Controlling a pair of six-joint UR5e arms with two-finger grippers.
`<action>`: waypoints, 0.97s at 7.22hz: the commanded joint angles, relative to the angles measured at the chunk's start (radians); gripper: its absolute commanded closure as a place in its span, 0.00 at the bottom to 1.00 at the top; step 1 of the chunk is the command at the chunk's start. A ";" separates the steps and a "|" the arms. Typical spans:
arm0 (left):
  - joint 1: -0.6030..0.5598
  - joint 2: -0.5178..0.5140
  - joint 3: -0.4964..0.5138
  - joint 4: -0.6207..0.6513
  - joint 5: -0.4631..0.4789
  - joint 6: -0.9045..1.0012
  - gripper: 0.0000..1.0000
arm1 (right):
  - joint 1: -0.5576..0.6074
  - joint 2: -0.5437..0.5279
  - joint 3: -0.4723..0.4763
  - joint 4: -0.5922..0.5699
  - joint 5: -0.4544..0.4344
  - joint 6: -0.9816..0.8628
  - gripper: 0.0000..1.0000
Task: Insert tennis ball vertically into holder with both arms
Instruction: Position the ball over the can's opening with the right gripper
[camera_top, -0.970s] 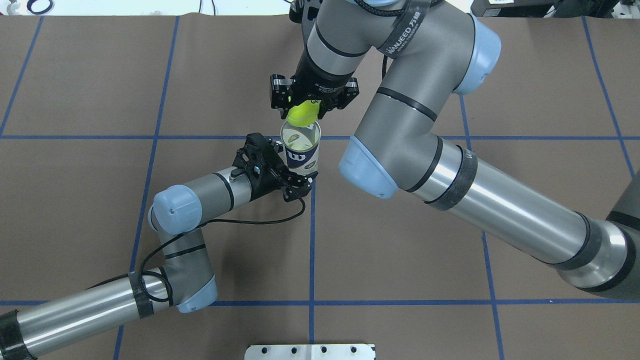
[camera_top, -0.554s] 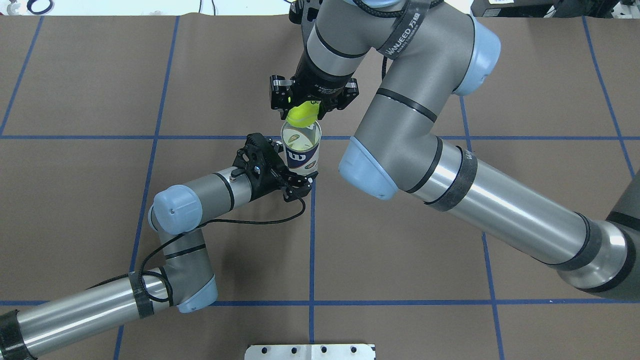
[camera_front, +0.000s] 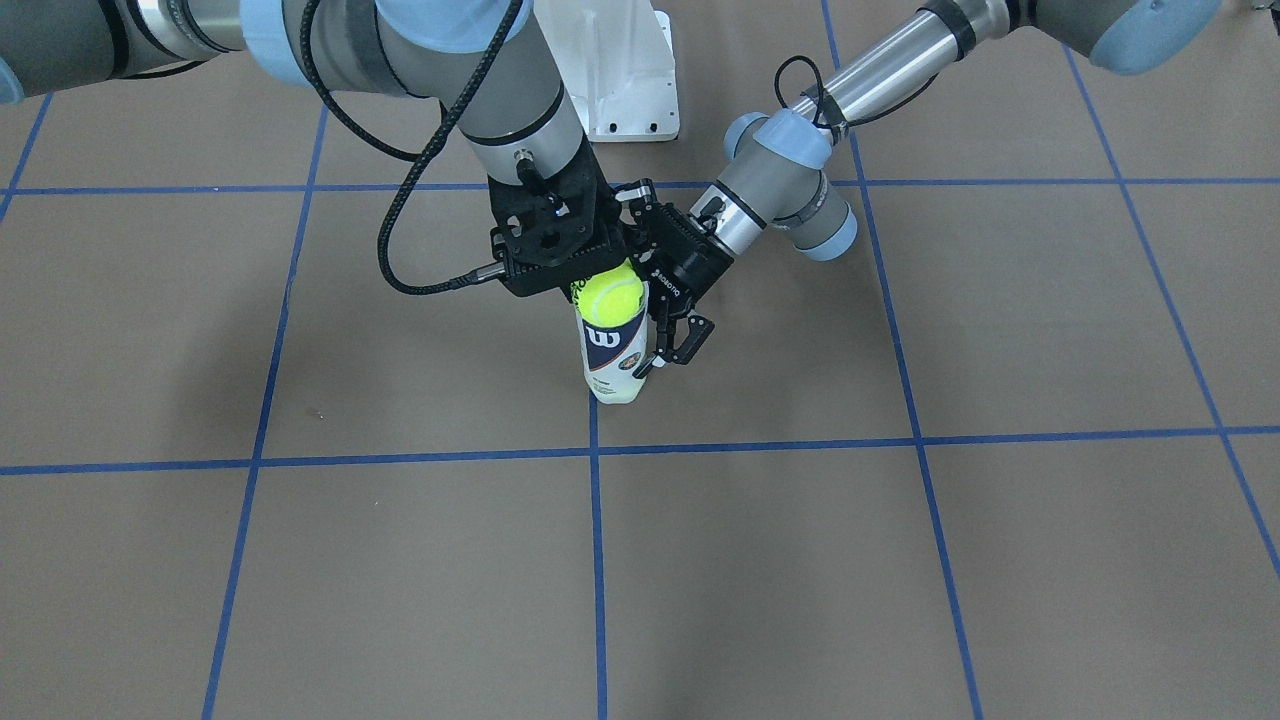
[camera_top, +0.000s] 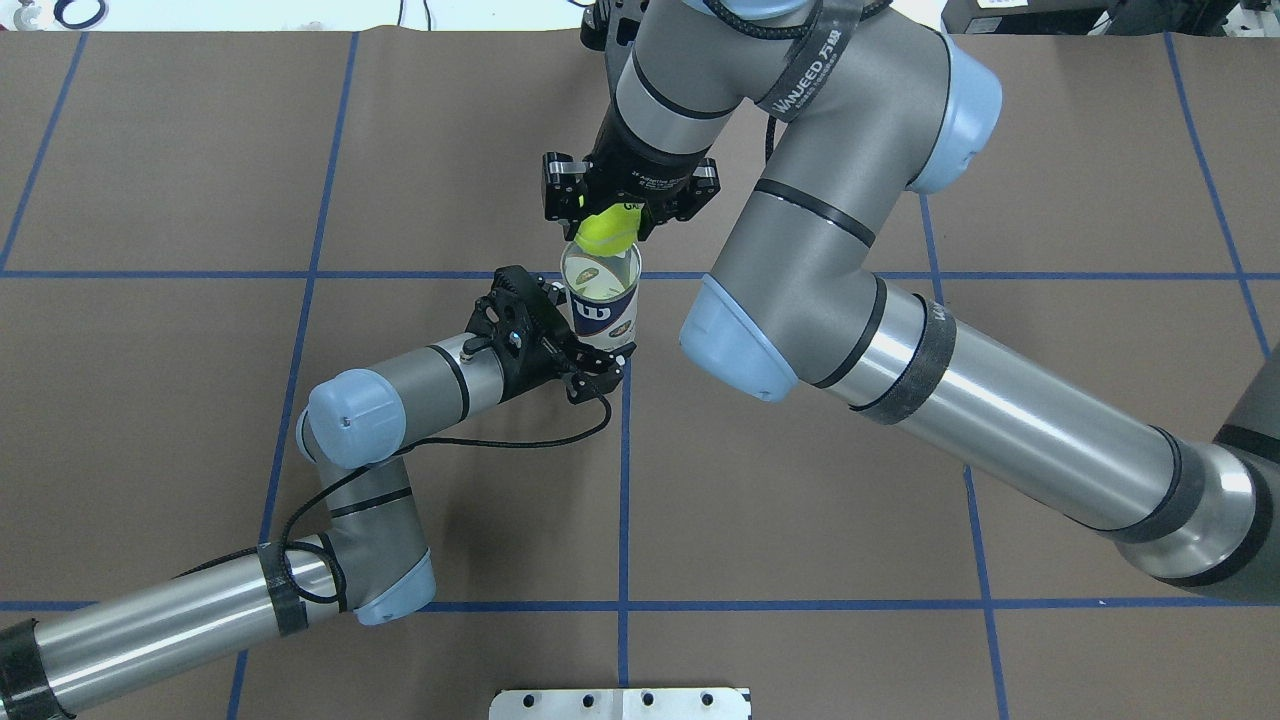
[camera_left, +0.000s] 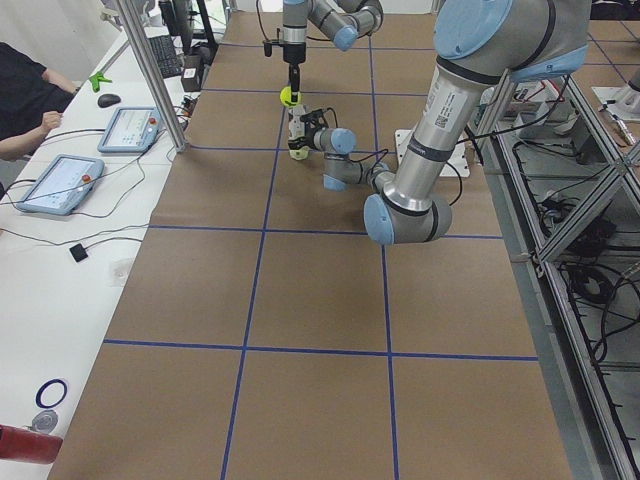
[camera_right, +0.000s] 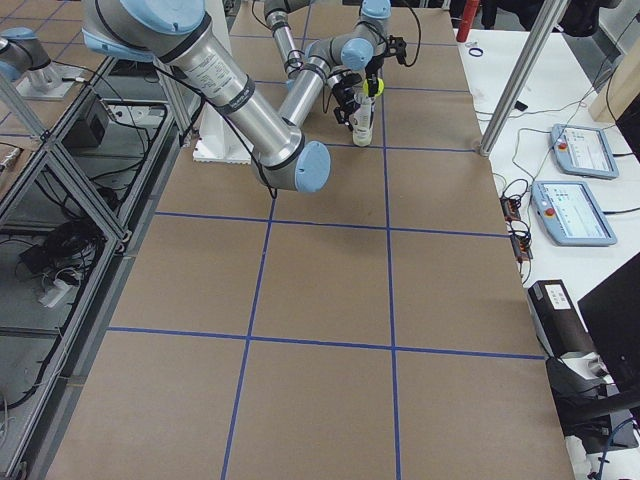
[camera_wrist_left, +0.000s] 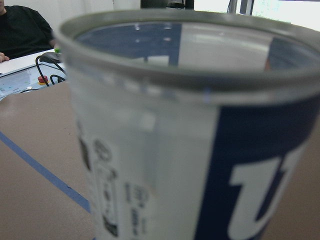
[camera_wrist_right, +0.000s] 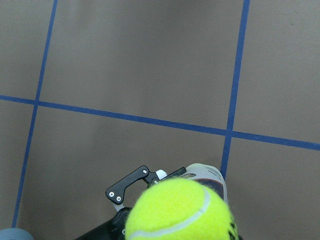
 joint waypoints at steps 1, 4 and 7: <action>-0.001 0.000 -0.001 0.002 0.000 0.000 0.01 | 0.000 0.000 0.001 0.000 0.000 0.000 1.00; -0.007 0.000 -0.002 0.002 0.000 0.000 0.01 | 0.000 0.000 0.001 0.000 -0.002 0.000 1.00; -0.013 -0.002 -0.005 0.000 0.000 0.000 0.01 | -0.009 -0.003 0.001 0.000 -0.014 0.000 1.00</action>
